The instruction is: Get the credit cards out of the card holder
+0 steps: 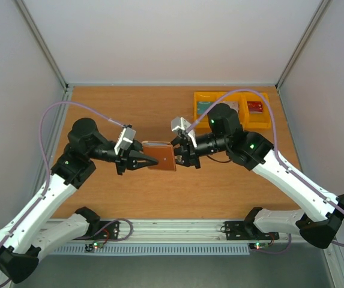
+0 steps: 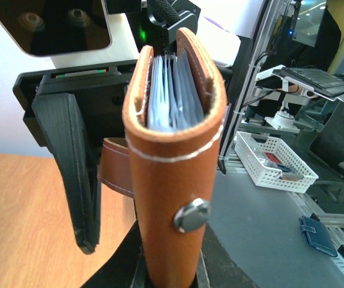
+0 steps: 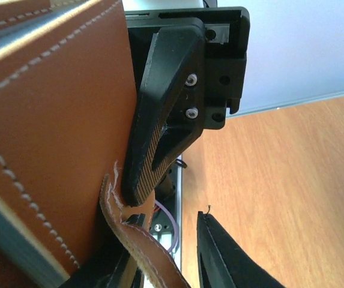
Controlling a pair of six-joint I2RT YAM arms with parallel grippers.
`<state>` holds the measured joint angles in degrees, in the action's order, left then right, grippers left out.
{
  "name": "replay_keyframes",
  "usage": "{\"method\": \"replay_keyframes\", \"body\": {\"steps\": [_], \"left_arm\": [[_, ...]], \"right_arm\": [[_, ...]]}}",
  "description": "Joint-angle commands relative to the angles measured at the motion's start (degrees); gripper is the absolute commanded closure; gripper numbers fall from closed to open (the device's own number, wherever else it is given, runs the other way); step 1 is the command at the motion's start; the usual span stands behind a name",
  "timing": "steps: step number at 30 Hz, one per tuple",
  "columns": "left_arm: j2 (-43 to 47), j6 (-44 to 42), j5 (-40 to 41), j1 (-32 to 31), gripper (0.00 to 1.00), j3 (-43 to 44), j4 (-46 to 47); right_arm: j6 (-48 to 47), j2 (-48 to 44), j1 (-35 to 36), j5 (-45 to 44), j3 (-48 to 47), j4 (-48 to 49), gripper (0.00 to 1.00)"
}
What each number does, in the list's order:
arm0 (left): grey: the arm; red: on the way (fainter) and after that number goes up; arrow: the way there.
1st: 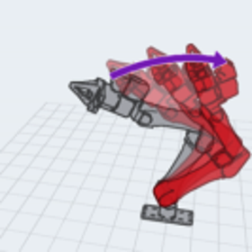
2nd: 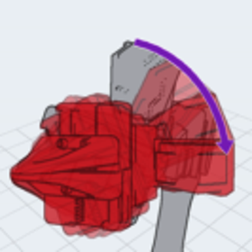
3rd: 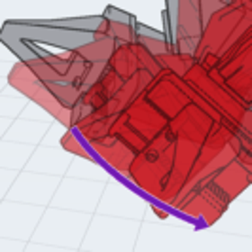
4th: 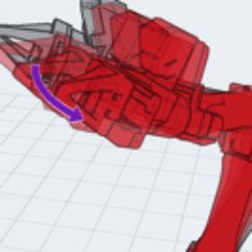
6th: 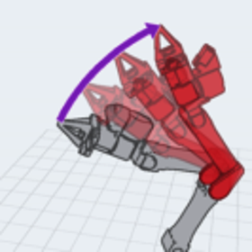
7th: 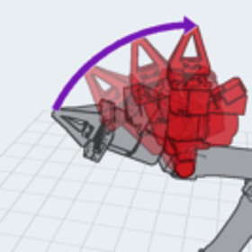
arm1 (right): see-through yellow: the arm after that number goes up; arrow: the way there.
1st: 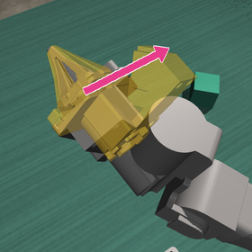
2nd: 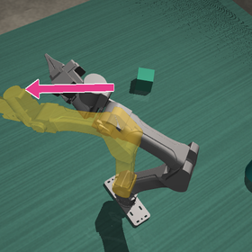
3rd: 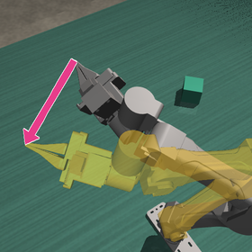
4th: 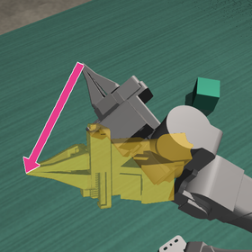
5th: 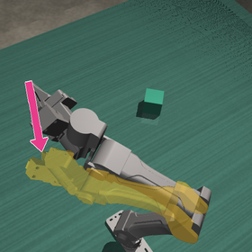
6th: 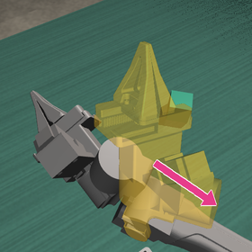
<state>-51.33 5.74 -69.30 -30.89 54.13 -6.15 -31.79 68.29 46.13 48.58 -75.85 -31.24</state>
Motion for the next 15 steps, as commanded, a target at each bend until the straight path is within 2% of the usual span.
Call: {"method": "replay_keyframes", "body": {"steps": [1,3,4,7,11,13,15], "left_arm": [[-1.18,1.08,4.44,-0.74,1.0,-1.6,2.48],[-1.07,1.16,5.16,-0.75,1.0,-1.94,2.24],[-0.97,1.33,5.63,-0.75,1.0,-2.07,2.22],[-0.45,2.27,7.72,-0.75,0.99,-2.8,2.21],[0.47,3.78,15.48,-0.75,0.88,-3.41,0.71],[0.65,3.23,18.59,-0.74,0.61,-3.65,0.4],[0.83,3.22,22.41,-0.75,0.37,-3.81,0.36]], "right_arm": [[2.96,0.67,1.76,1.64,0.1,7.91,0.79],[3.91,0.26,1.78,2.0,0.62,8.88,0.95],[4.28,0.08,1.77,1.43,0.77,9.13,0.98],[4.75,-0.64,1.57,-2.02,0.65,8.34,0.99],[6.44,-0.88,0.95,-9.29,0.48,5.67,0.99],[8.48,-0.7,0.73,-12.48,0.93,5.39,0.99],[10.17,-0.63,0.49,-15.86,0.85,4.39,0.99]]}}
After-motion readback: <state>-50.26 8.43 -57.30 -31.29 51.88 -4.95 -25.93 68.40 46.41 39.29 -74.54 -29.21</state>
